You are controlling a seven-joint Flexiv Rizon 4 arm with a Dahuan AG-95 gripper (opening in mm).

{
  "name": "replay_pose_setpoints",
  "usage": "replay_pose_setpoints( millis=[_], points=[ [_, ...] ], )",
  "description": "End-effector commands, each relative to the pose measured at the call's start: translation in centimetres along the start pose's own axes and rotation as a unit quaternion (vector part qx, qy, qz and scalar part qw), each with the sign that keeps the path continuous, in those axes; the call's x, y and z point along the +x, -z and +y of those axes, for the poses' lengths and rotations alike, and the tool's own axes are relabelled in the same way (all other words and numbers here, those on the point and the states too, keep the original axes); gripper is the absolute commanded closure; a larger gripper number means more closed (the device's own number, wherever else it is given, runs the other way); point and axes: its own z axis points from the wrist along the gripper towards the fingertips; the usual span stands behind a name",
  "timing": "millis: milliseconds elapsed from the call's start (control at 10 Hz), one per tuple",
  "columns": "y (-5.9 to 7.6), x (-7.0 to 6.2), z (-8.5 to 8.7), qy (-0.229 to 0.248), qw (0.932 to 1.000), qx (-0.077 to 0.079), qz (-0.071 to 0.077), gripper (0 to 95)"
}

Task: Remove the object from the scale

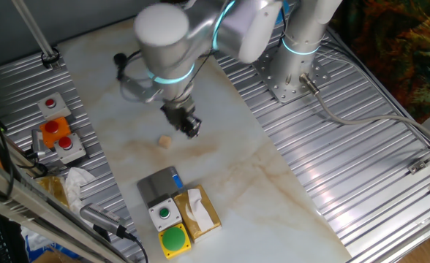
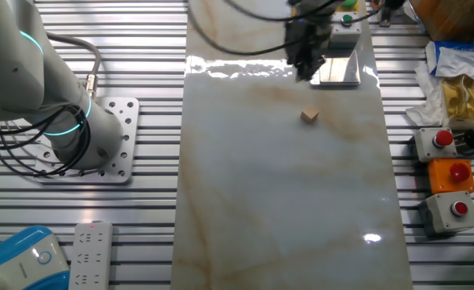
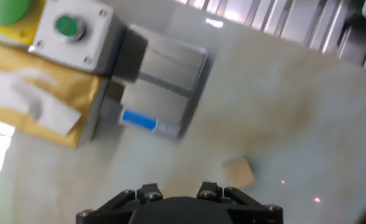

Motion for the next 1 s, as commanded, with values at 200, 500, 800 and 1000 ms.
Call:
replay_pose_setpoints(
  millis=[200,500,800,1000],
  points=[
    [-0.49,0.6,-0.07,-0.004,0.9999,-0.001,0.012,76.0],
    [-0.49,0.61,-0.07,-0.009,0.9999,-0.001,0.014,76.0],
    [-0.46,0.18,-0.07,-0.101,0.9947,-0.002,0.018,95.0],
    [-0.58,0.12,-0.17,-0.163,0.9864,-0.012,0.02,95.0]
  ],
)
